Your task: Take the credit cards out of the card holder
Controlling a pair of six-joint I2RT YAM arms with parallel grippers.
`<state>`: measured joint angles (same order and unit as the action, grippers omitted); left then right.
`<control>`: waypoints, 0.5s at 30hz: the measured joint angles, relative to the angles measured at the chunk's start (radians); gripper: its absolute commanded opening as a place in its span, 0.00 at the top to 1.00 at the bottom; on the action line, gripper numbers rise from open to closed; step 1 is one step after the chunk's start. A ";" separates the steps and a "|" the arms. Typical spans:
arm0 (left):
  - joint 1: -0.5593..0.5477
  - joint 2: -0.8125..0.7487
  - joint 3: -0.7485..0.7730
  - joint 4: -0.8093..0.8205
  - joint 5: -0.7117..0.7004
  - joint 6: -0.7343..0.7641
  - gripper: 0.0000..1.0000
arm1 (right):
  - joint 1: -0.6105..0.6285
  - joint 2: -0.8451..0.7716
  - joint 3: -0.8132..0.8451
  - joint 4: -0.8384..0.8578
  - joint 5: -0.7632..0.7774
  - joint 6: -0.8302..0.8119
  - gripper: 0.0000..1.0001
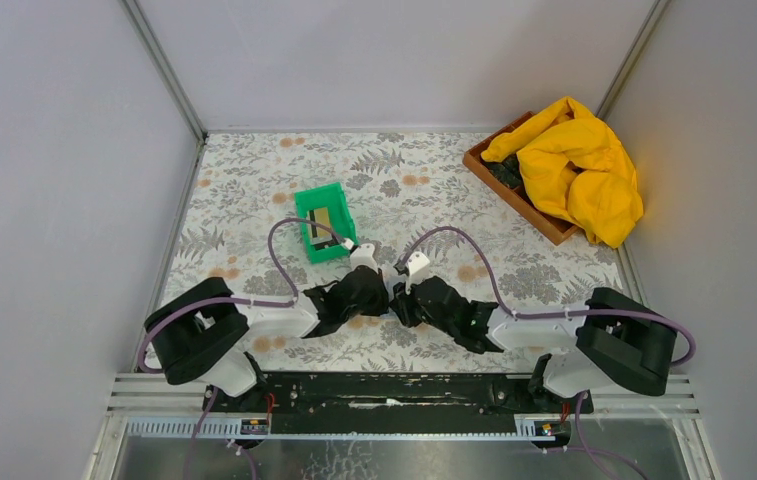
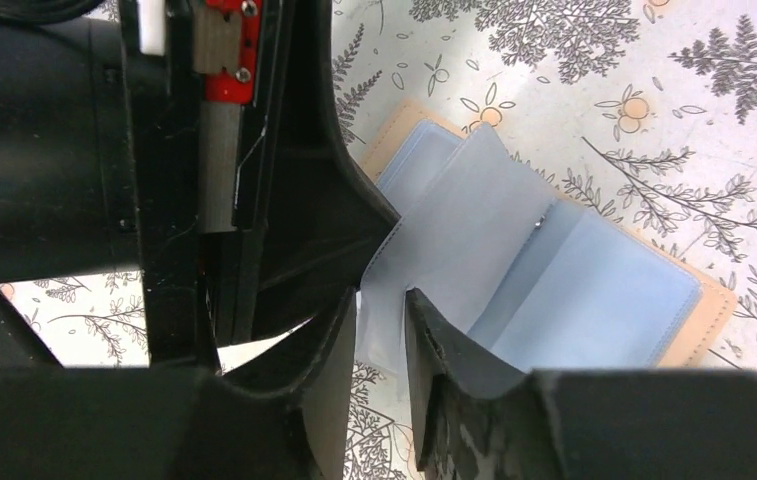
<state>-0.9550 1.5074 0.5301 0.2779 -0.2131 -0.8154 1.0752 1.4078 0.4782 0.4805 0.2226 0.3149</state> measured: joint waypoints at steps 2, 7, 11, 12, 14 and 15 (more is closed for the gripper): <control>-0.004 0.002 0.006 0.000 0.000 0.000 0.93 | -0.001 -0.019 -0.008 0.003 0.002 -0.004 0.56; -0.014 0.005 0.027 -0.001 0.001 0.003 0.93 | -0.004 -0.096 -0.048 0.005 0.068 -0.021 0.54; -0.022 0.015 0.054 0.001 0.001 0.004 0.93 | -0.004 -0.178 -0.091 0.013 0.164 -0.028 0.54; -0.024 0.020 0.060 0.000 0.002 0.004 0.93 | -0.004 -0.202 -0.104 0.016 0.193 -0.029 0.54; -0.030 0.033 0.073 0.000 0.003 0.005 0.93 | -0.005 -0.237 -0.123 0.023 0.246 -0.030 0.54; -0.033 0.040 0.080 0.000 0.003 0.005 0.93 | -0.005 -0.252 -0.130 0.026 0.270 -0.030 0.54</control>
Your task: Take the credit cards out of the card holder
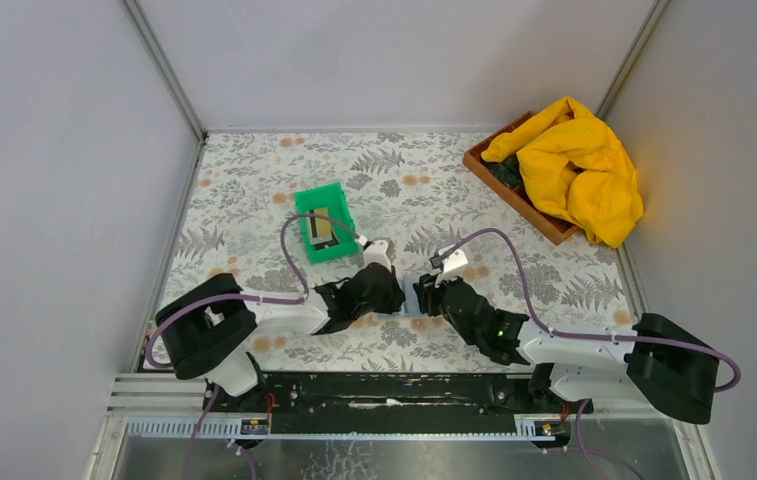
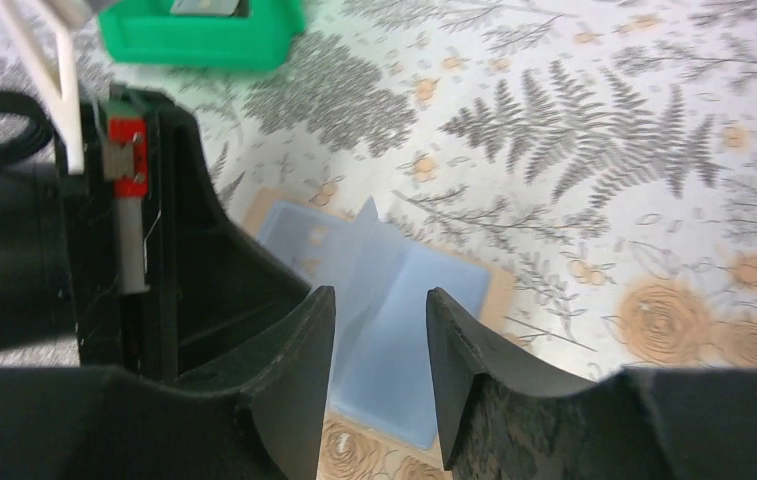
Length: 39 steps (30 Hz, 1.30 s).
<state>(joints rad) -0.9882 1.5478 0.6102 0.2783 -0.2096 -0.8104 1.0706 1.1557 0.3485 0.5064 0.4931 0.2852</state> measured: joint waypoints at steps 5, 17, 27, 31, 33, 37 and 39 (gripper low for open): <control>-0.019 0.050 0.041 0.003 0.006 0.001 0.93 | -0.001 -0.040 -0.018 0.003 0.097 0.000 0.54; -0.071 0.153 0.102 0.027 0.024 -0.008 0.93 | -0.010 -0.010 -0.018 -0.002 0.146 0.008 0.55; -0.098 0.187 0.097 0.152 0.081 -0.032 0.84 | -0.020 0.000 -0.018 -0.002 0.144 0.023 0.56; -0.100 0.141 0.059 0.182 0.094 -0.025 0.79 | -0.036 0.004 -0.018 -0.008 0.132 0.044 0.55; -0.100 0.085 0.045 0.164 0.076 -0.011 0.77 | -0.046 0.002 -0.018 -0.008 0.118 0.056 0.54; -0.076 -0.098 0.031 0.062 0.008 0.024 0.76 | -0.071 -0.003 -0.018 -0.003 0.092 0.069 0.48; -0.035 -0.172 0.008 0.040 -0.007 0.027 0.75 | -0.075 0.008 -0.017 -0.001 0.063 0.072 0.45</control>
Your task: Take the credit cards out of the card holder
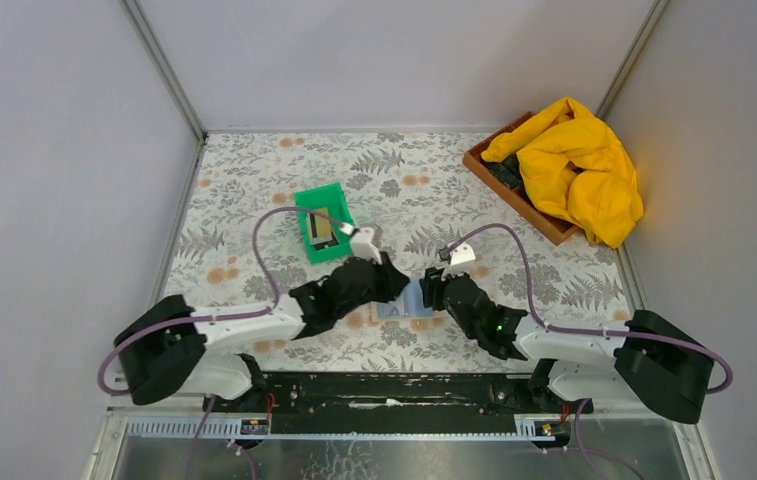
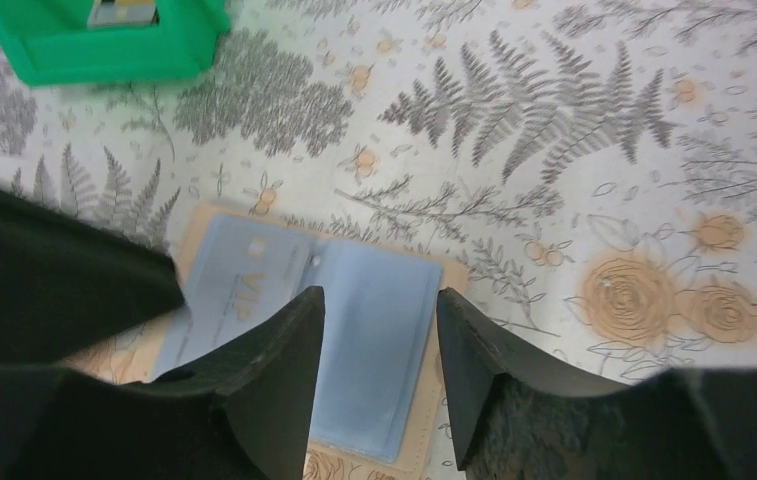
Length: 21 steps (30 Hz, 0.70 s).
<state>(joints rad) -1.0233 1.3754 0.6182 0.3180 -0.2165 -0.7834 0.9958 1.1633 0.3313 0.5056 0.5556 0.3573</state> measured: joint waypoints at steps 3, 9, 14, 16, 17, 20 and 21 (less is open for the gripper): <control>0.080 -0.098 -0.076 -0.022 -0.018 0.000 0.75 | -0.001 0.059 0.023 -0.010 -0.055 -0.002 0.42; 0.131 -0.156 -0.191 -0.086 -0.053 -0.011 0.75 | 0.013 0.184 0.098 -0.030 -0.169 -0.040 0.42; 0.131 -0.162 -0.220 -0.117 -0.080 -0.039 0.74 | 0.090 0.280 0.181 -0.053 -0.182 -0.091 0.42; 0.131 -0.179 -0.229 -0.145 -0.102 -0.052 0.70 | 0.125 0.322 0.212 -0.058 -0.179 -0.110 0.41; 0.131 -0.193 -0.233 -0.164 -0.114 -0.058 0.68 | 0.143 0.342 0.229 -0.062 -0.177 -0.120 0.42; 0.136 -0.239 -0.235 -0.220 -0.151 -0.084 0.64 | 0.183 0.388 0.264 -0.071 -0.176 -0.141 0.42; 0.138 -0.252 -0.235 -0.233 -0.159 -0.090 0.64 | 0.190 0.401 0.275 -0.076 -0.176 -0.145 0.42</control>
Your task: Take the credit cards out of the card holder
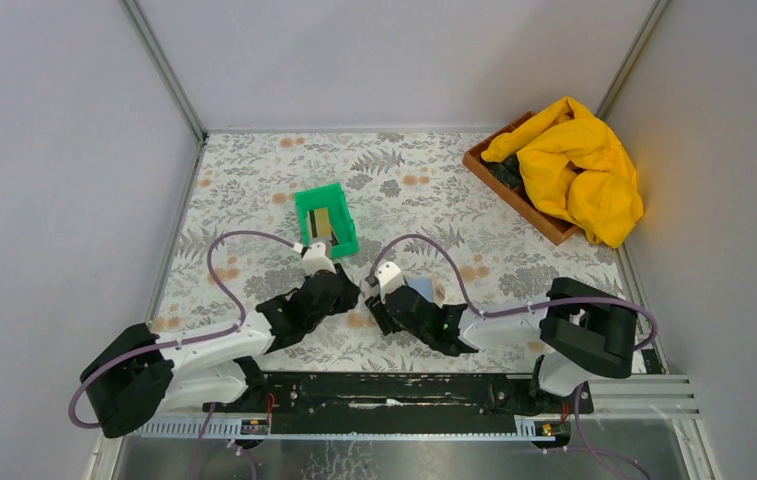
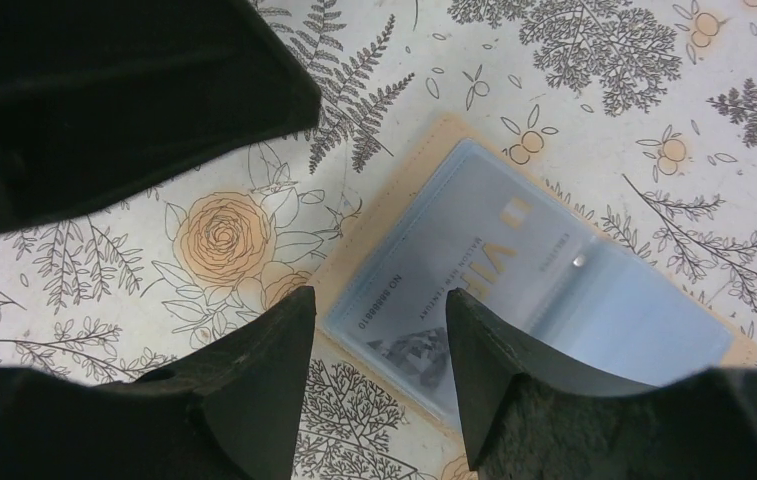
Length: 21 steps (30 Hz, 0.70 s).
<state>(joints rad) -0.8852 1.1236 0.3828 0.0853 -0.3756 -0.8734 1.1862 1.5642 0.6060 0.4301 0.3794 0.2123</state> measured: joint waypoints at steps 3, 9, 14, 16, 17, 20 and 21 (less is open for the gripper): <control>0.011 -0.050 -0.012 -0.038 -0.025 -0.017 0.63 | 0.003 0.027 0.018 -0.008 0.001 -0.006 0.44; 0.024 -0.105 -0.042 -0.082 -0.043 -0.033 0.62 | 0.003 0.065 0.045 -0.058 0.021 -0.006 0.50; 0.031 -0.115 -0.047 -0.097 -0.046 -0.033 0.62 | 0.003 0.088 0.078 -0.083 0.033 -0.006 0.64; 0.035 -0.117 -0.048 -0.099 -0.047 -0.032 0.62 | 0.003 0.089 0.082 -0.087 0.037 -0.003 0.75; 0.037 -0.118 -0.049 -0.100 -0.047 -0.032 0.62 | 0.003 0.089 0.083 -0.091 0.040 -0.002 0.78; 0.041 -0.120 -0.050 -0.100 -0.047 -0.032 0.62 | 0.003 0.089 0.085 -0.101 0.048 0.003 0.89; 0.042 -0.120 -0.050 -0.100 -0.047 -0.032 0.62 | 0.003 0.089 0.085 -0.104 0.049 0.005 0.93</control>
<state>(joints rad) -0.8433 1.0039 0.3325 -0.0151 -0.4229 -0.9058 1.1896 1.6535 0.6914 0.3264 0.4282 0.2169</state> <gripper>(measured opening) 0.375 0.163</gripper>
